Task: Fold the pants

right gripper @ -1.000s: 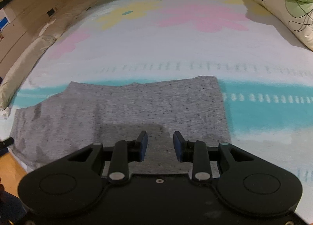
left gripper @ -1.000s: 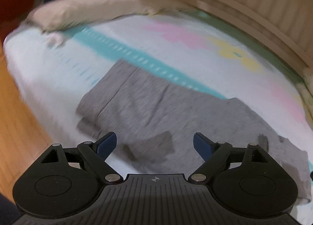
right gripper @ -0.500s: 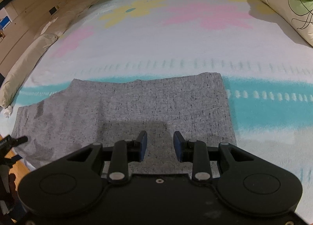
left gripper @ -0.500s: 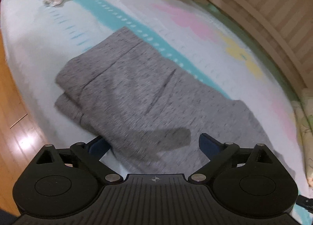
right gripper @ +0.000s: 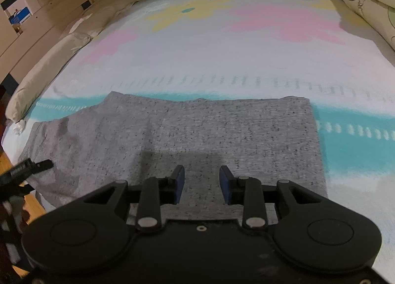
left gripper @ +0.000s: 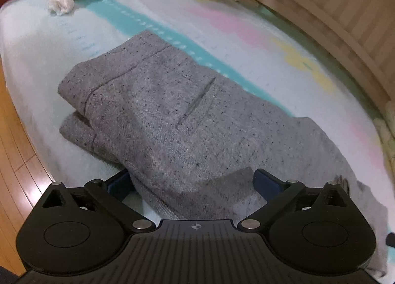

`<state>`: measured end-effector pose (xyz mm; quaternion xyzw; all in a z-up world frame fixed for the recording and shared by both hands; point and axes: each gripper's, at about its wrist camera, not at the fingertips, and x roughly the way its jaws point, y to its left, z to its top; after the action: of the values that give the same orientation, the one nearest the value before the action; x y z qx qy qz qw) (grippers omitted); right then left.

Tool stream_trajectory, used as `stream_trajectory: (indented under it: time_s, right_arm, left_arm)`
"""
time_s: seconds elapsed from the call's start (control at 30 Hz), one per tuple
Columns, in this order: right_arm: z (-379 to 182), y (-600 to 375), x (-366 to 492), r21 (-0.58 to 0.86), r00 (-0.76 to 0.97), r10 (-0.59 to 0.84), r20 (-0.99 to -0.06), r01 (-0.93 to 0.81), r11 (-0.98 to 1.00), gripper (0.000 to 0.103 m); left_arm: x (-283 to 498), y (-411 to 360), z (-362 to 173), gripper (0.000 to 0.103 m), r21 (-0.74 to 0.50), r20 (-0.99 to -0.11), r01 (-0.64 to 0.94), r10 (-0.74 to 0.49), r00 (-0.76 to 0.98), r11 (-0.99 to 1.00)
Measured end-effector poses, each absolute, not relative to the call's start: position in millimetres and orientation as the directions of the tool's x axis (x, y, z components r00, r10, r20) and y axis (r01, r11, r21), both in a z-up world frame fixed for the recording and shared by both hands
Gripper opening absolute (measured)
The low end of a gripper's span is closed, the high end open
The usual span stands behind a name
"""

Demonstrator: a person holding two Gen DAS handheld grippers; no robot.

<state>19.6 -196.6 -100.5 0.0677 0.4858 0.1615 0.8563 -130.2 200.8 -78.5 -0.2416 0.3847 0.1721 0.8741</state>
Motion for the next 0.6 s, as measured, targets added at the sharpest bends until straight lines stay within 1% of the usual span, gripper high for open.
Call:
stream_trajectory:
  time_s: [0.03,0.1,0.17,0.23,0.27,0.3,0.4,0.47,0.5,0.53,0.57,0.6]
  right_arm:
    - [-101,-194,20,0.282,0.473,0.35,-0.809,-0.211,0.936,0.034]
    - [-103,-189,23,0.311,0.461,0.38,-0.802,-0.221,0.924,0.035]
    - [-102,-179,24,0.32,0.464,0.403,-0.789,-0.25,0.914,0.035]
    - [-100,-167,26,0.315,0.47,0.421,-0.775,-0.29,0.904,0.035]
    - [-99,-160,29,0.314,0.474,0.433,-0.767,-0.312,0.897,0.035]
    - [-99,-153,32,0.315,0.476,0.442,-0.76,-0.326,0.891,0.035]
    - [-102,-127,49,0.335,0.464,0.469,-0.751,-0.344,0.877,0.035]
    - [-108,-104,65,0.344,0.459,0.481,-0.747,-0.353,0.87,0.035]
    - [-111,-93,72,0.345,0.455,0.483,-0.748,-0.356,0.869,0.035]
    - [-115,-81,81,0.348,0.448,0.485,-0.751,-0.356,0.867,0.035]
    - [-119,-68,91,0.358,0.437,0.491,-0.753,-0.355,0.864,0.035]
    - [-123,-58,99,0.369,0.424,0.499,-0.756,-0.354,0.859,0.033]
  left_arm:
    - [-128,202,-78,0.102,-0.296,-0.76,-0.498,0.115,0.64,0.815]
    - [-123,210,-76,0.101,-0.362,-0.753,-0.528,0.093,0.652,0.769]
    - [-122,221,-73,0.101,-0.446,-0.725,-0.536,0.062,0.686,0.716]
    - [-120,225,-71,0.099,-0.489,-0.705,-0.529,0.043,0.708,0.694]
    - [-120,224,-68,0.091,-0.495,-0.693,-0.519,0.044,0.72,0.697]
    - [-119,222,-65,0.088,-0.487,-0.684,-0.507,0.05,0.728,0.711]
    - [-114,209,-55,0.082,-0.44,-0.663,-0.455,0.062,0.746,0.774]
    - [-114,205,-52,0.069,-0.425,-0.658,-0.454,0.077,0.749,0.783]
    - [-114,206,-52,0.059,-0.422,-0.661,-0.465,0.087,0.745,0.778]
    - [-114,207,-52,0.053,-0.417,-0.671,-0.485,0.1,0.735,0.768]
    - [-116,210,-53,0.041,-0.417,-0.678,-0.505,0.111,0.727,0.756]
    - [-118,212,-55,0.037,-0.419,-0.682,-0.521,0.12,0.721,0.743]
